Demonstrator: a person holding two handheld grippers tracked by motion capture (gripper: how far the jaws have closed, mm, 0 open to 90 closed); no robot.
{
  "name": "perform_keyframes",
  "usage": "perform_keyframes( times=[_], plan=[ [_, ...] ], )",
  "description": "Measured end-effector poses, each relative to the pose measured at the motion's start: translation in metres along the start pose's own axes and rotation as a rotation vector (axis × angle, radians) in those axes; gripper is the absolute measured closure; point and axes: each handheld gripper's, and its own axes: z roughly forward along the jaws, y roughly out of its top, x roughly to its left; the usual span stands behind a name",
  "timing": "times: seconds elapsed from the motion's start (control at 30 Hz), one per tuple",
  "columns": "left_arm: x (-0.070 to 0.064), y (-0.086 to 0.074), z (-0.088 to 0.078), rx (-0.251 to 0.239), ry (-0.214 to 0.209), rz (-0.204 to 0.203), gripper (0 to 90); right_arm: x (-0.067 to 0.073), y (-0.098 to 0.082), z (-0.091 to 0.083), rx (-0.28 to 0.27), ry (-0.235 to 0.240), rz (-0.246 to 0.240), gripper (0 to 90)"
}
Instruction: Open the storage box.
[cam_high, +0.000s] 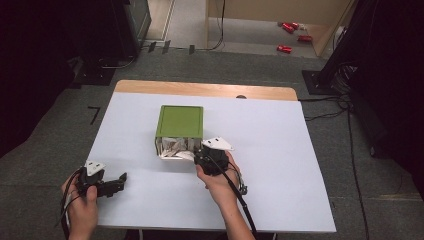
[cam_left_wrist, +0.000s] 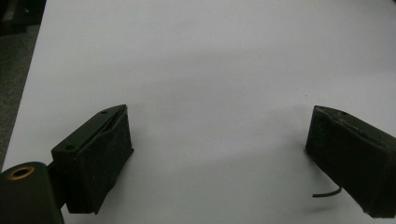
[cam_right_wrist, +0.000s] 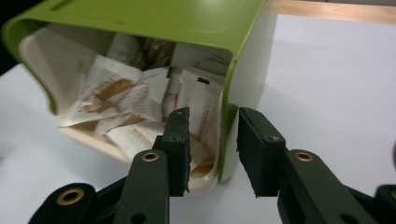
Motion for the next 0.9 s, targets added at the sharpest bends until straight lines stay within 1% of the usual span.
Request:
perform_keyframes(
  times=[0.07, 0.1, 0.13, 0.17, 0.2, 0.23, 0.3, 0.37, 0.4, 0.43, 0.47, 0.57, 0.6, 0.7, 0.73, 0.77, 0.83, 0.9],
  plan=[
    [0.0, 0.0, 0.0, 0.0, 0.0, 0.0, 7.4, 0.0, -0.001, 0.005, -0.009, -0.028, -0.004, 67.9],
    [0.0, 0.0, 0.0, 0.0, 0.0, 0.0, 7.4, 0.0, -0.001, 0.005, -0.009, -0.028, -0.004, 67.9],
    [0.0, 0.0, 0.0, 0.0, 0.0, 0.0, 7.4, -0.001, -0.002, 0.01, -0.007, -0.042, -0.005, 71.0],
    [0.0, 0.0, 0.0, 0.0, 0.0, 0.0, 7.4, -0.001, -0.002, 0.01, -0.007, -0.042, -0.005, 71.0],
    [0.0, 0.0, 0.0, 0.001, 0.0, 0.002, 7.4, -0.002, -0.004, 0.015, 0.009, -0.052, -0.002, 72.0],
    [0.0, 0.0, 0.0, 0.001, 0.0, 0.002, 7.4, -0.002, -0.004, 0.015, 0.009, -0.052, -0.002, 72.0],
    [0.0, 0.0, 0.0, 0.001, 0.0, 0.001, 7.4, -0.003, -0.006, 0.021, 0.021, -0.07, -0.005, 72.1],
    [0.0, 0.0, 0.0, 0.001, 0.0, 0.001, 7.4, -0.003, -0.007, 0.025, 0.026, -0.068, 0.006, 72.2],
    [0.0, 0.0, 0.0, 0.002, 0.0, 0.001, 7.4, -0.003, -0.007, 0.027, 0.027, -0.071, 0.003, 71.5],
    [0.0, 0.0, 0.0, 0.001, 0.0, 0.001, 7.4, -0.003, -0.008, 0.029, 0.041, -0.073, 0.004, 70.7],
    [0.0, 0.0, 0.0, 0.001, 0.0, 0.001, 7.4, -0.003, -0.009, 0.031, 0.056, -0.068, 0.016, 69.1],
    [0.0, 0.0, 0.0, 0.001, 0.0, 0.001, 7.4, -0.003, -0.01, 0.035, 0.052, -0.072, 0.01, 68.2],
    [0.0, 0.0, 0.0, 0.002, 0.0, 0.001, 7.5, -0.002, -0.011, 0.037, 0.047, -0.088, 0.006, 68.7],
    [0.0, 0.0, 0.0, 0.002, 0.0, 0.002, 7.4, -0.002, -0.013, 0.041, 0.05, -0.1, 0.01, 68.9],
    [0.0, 0.0, 0.0, 0.001, 0.0, 0.001, 7.4, -0.002, -0.014, 0.043, 0.05, -0.107, 0.035, 69.7],
    [0.0, 0.0, 0.0, 0.001, 0.0, 0.001, 7.5, -0.002, -0.014, 0.044, 0.052, -0.106, 0.048, 69.8],
    [0.0, 0.0, 0.0, 0.001, 0.0, 0.001, 7.4, -0.003, -0.014, 0.044, 0.052, -0.105, 0.051, 69.9],
    [0.0, 0.0, 0.0, 0.002, -0.001, 0.001, 7.4, -0.002, -0.014, 0.044, 0.049, -0.113, 0.044, 70.4]
  ],
)
